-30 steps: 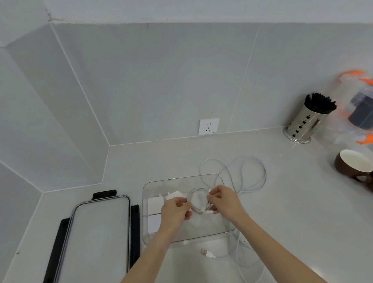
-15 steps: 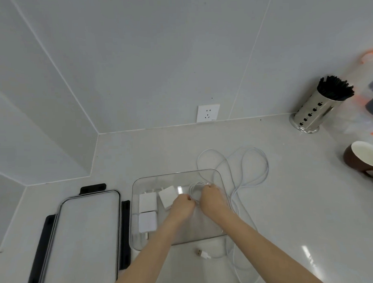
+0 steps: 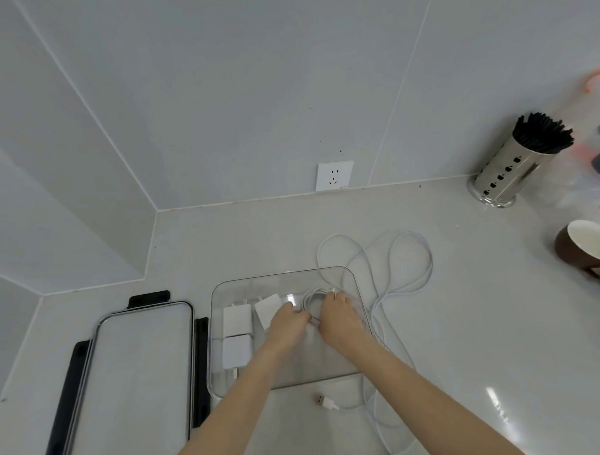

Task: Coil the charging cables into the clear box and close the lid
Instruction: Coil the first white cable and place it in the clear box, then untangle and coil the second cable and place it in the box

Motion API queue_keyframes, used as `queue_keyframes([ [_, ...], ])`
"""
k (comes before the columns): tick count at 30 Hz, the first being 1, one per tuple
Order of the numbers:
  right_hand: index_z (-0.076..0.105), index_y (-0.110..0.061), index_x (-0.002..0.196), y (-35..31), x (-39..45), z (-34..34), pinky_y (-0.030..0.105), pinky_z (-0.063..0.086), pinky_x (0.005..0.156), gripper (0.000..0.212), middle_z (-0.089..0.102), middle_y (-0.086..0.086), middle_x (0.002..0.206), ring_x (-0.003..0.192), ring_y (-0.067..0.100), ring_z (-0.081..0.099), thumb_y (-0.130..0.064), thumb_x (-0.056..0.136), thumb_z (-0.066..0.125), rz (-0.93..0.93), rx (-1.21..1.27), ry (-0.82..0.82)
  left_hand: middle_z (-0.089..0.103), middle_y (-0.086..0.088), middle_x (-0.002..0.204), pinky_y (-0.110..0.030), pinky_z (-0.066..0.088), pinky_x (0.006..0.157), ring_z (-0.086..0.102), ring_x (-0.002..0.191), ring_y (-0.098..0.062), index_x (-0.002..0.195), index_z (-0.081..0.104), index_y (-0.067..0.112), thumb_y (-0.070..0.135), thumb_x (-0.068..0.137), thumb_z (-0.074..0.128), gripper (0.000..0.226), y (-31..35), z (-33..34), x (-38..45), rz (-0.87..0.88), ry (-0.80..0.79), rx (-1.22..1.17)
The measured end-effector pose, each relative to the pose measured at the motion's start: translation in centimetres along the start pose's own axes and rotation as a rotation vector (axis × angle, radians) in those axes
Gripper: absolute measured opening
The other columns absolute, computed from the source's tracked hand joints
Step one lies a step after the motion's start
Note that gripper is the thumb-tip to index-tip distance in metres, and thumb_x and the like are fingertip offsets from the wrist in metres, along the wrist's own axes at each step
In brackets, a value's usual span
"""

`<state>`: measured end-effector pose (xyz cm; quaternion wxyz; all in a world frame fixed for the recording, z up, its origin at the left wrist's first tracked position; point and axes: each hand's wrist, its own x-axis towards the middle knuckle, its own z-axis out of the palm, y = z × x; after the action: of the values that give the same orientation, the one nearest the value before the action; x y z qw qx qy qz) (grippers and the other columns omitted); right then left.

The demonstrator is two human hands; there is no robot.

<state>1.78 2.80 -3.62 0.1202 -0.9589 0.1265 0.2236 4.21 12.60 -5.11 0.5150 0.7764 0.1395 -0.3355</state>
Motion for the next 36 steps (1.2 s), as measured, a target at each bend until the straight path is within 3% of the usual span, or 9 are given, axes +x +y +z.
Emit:
queue_keyframes([
  [5, 0.042, 0.007, 0.124, 0.0, 0.1, -0.7, 0.034, 0.037, 0.100, 0.034, 0.045, 0.023, 0.133, 0.123, 0.033, 0.044, -0.003, 0.092, 0.039, -0.025, 0.003, -0.022, 0.045, -0.005, 0.075, -0.033, 0.039, 0.075, 0.043, 0.078, -0.021, 0.070, 0.039, 0.014, 0.015, 0.072, 0.048, 0.009, 0.3, 0.1, -0.3, 0.017, -0.039, 0.028],
  [8, 0.051, 0.006, 0.117, 0.7, -0.2, -2.9, 0.033, 0.039, 0.094, 0.032, 0.054, 0.022, 0.127, 0.117, 0.033, 0.051, 0.001, 0.089, 0.039, -0.070, 0.226, 0.054, 0.052, -0.010, 0.090, -0.033, 0.040, 0.077, 0.049, 0.083, -0.023, 0.085, 0.052, 0.011, 0.027, 0.062, 0.047, 0.028, 0.6, 0.0, -0.8, 0.053, -0.067, 0.061],
  [12, 0.063, -0.003, 0.112, 3.4, -2.3, -6.9, 0.006, 0.039, 0.073, 0.029, 0.067, 0.013, 0.111, 0.097, 0.022, 0.063, -0.004, 0.093, 0.041, -0.159, 0.574, 0.223, 0.055, -0.007, 0.125, -0.030, 0.041, 0.097, 0.051, 0.117, -0.023, 0.121, 0.055, 0.010, 0.016, 0.086, 0.049, 0.036, 1.3, 0.2, -2.5, 0.192, -0.059, 0.152],
  [15, 0.066, -0.008, 0.100, 6.0, -4.0, -7.9, 0.005, 0.043, 0.065, 0.023, 0.069, 0.008, 0.087, 0.073, 0.015, 0.063, -0.007, 0.091, 0.046, -0.120, 0.761, 0.309, 0.062, -0.003, 0.106, -0.019, 0.038, 0.078, 0.054, 0.101, -0.016, 0.104, 0.065, 0.012, 0.010, 0.088, 0.049, 0.023, 1.9, 1.1, -4.6, 0.390, -0.056, 0.201],
  [21, 0.065, -0.009, 0.096, 10.2, -6.8, -4.2, 0.019, 0.045, 0.063, 0.018, 0.068, 0.005, 0.079, 0.071, 0.018, 0.064, -0.011, 0.091, 0.048, 0.060, 0.833, 0.342, 0.067, -0.006, 0.087, -0.010, 0.046, 0.068, 0.063, 0.085, -0.017, 0.099, 0.067, 0.010, 0.011, 0.087, 0.052, 0.019, 1.9, 4.5, -8.2, 0.447, -0.193, 0.190],
  [26, 0.060, -0.005, 0.117, 11.5, -7.3, 0.9, 0.025, 0.041, 0.081, 0.033, 0.067, 0.011, 0.110, 0.104, 0.024, 0.061, -0.023, 0.091, 0.050, 0.156, 0.584, 0.069, 0.064, -0.007, 0.098, -0.034, 0.046, 0.095, 0.060, 0.097, -0.020, 0.112, 0.064, 0.010, 0.016, 0.089, 0.046, 0.029, 1.0, 7.3, -9.5, 0.324, -0.337, 0.289],
  [30, 0.067, 0.000, 0.102, 11.6, -7.8, 1.9, 0.011, 0.042, 0.056, 0.024, 0.063, 0.000, 0.063, 0.060, 0.010, 0.058, -0.010, 0.087, 0.051, 0.154, 0.762, 0.077, 0.066, -0.008, 0.092, -0.033, 0.047, 0.090, 0.058, 0.088, -0.016, 0.091, 0.066, 0.012, 0.017, 0.091, 0.042, 0.025, 1.1, 8.5, -9.8, 0.299, -0.356, 0.309],
  [33, 0.068, -0.002, 0.094, 12.1, -8.1, 0.3, 0.015, 0.043, 0.051, 0.017, 0.059, -0.001, 0.058, 0.053, 0.010, 0.053, -0.007, 0.089, 0.052, 0.160, 0.972, 0.166, 0.058, -0.006, 0.090, -0.038, 0.045, 0.094, 0.058, 0.092, -0.023, 0.079, 0.056, 0.018, 0.026, 0.092, 0.043, 0.021, 1.3, 8.7, -9.7, 0.263, -0.358, 0.325],
  [36, 0.070, -0.008, 0.087, 12.9, -9.3, -2.6, 0.023, 0.044, 0.056, 0.016, 0.058, 0.002, 0.057, 0.054, 0.013, 0.053, -0.005, 0.088, 0.054, 0.141, 1.238, 0.249, 0.057, -0.004, 0.104, -0.037, 0.043, 0.102, 0.057, 0.108, -0.022, 0.089, 0.056, 0.023, 0.039, 0.092, 0.043, 0.021, 1.5, 9.0, -9.9, 0.186, -0.363, 0.202],
])
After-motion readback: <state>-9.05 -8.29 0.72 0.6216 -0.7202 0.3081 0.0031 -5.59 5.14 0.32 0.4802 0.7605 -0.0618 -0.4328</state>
